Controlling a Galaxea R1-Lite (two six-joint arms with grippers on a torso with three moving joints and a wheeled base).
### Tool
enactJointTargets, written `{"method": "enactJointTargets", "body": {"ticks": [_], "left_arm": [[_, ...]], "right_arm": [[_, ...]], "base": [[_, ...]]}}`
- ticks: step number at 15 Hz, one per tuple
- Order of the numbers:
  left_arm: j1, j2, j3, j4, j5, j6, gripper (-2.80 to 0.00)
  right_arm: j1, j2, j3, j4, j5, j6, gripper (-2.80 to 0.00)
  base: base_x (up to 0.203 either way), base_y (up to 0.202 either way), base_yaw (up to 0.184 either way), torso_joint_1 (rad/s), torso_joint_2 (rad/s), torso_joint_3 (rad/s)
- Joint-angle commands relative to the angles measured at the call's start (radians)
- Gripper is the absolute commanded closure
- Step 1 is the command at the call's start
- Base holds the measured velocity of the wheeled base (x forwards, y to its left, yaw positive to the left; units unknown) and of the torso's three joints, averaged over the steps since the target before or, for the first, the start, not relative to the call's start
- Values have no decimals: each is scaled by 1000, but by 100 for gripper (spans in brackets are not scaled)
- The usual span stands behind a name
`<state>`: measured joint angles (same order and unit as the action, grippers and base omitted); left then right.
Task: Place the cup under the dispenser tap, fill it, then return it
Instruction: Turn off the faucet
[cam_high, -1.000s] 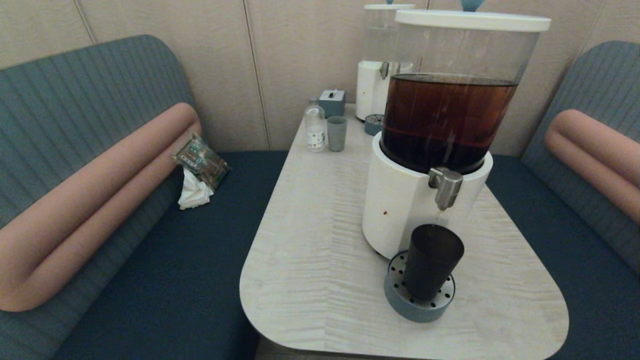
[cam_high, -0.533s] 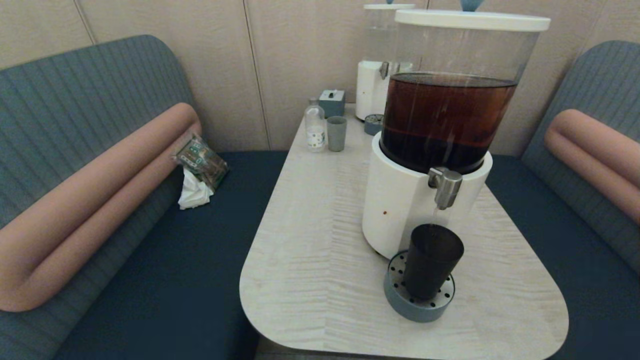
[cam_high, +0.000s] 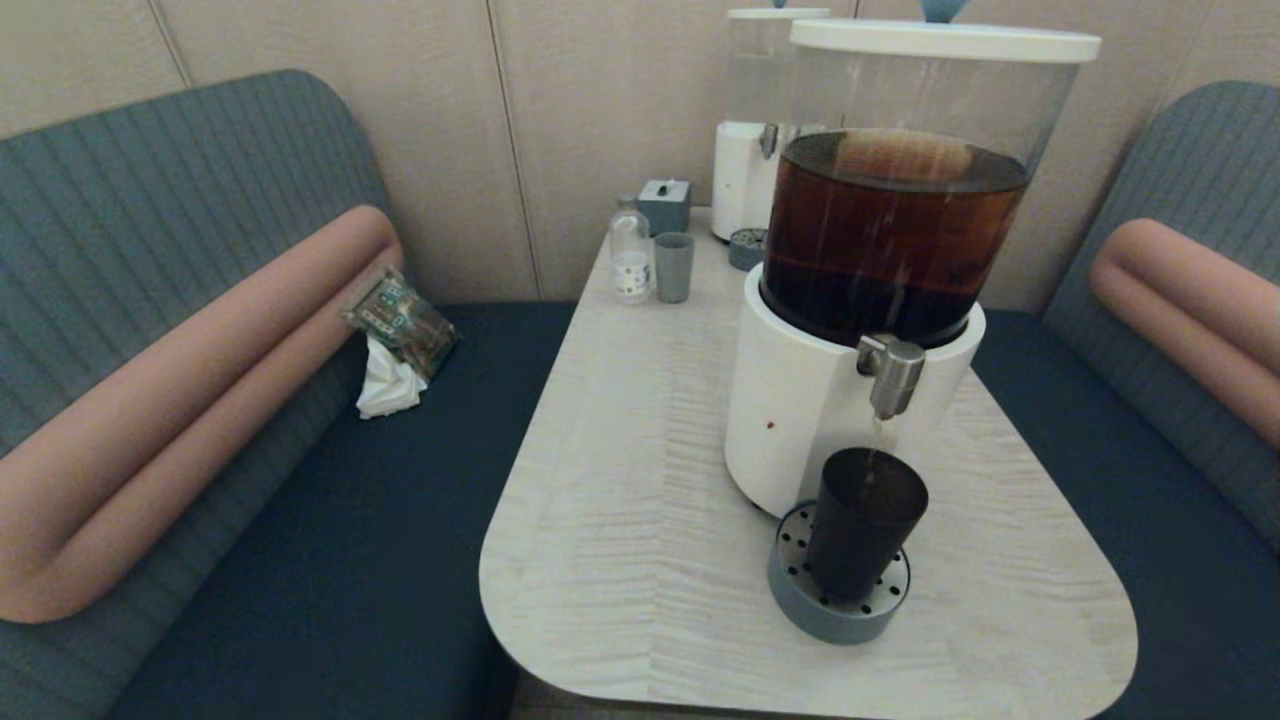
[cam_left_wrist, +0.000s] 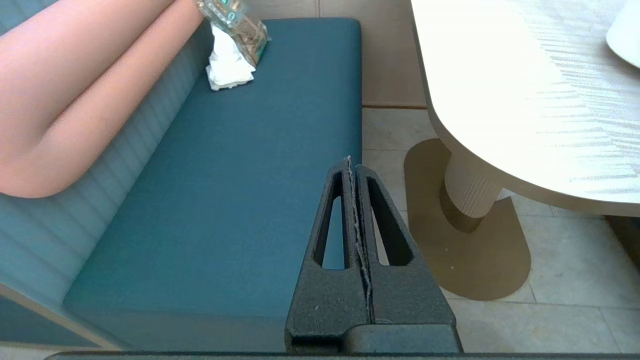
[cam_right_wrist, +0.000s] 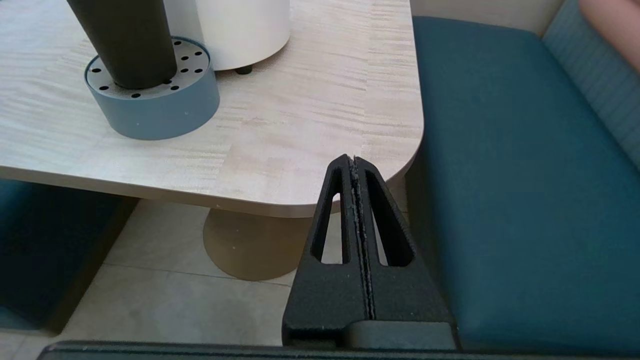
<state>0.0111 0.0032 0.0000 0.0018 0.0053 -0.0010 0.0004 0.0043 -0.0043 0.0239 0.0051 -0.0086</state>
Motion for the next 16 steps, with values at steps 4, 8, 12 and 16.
{"method": "enactJointTargets", "body": {"ticks": [4, 8, 12, 16], "left_arm": [[1, 0, 2, 0, 1, -1, 0], [0, 0, 0, 0, 2, 0, 0], [1, 0, 0, 3, 2, 6, 0], [1, 30, -176, -3, -18, -7, 0]], "right_arm": [[1, 0, 1, -9, -4, 52, 0], [1, -1, 1, -10, -4, 53, 0], [1, 0, 1, -9, -4, 53, 0], [1, -1, 1, -9, -4, 53, 0]], "base": [[0, 0, 0, 0, 0, 0], [0, 0, 0, 0, 0, 0], [0, 0, 0, 0, 0, 0], [0, 0, 0, 0, 0, 0]]}}
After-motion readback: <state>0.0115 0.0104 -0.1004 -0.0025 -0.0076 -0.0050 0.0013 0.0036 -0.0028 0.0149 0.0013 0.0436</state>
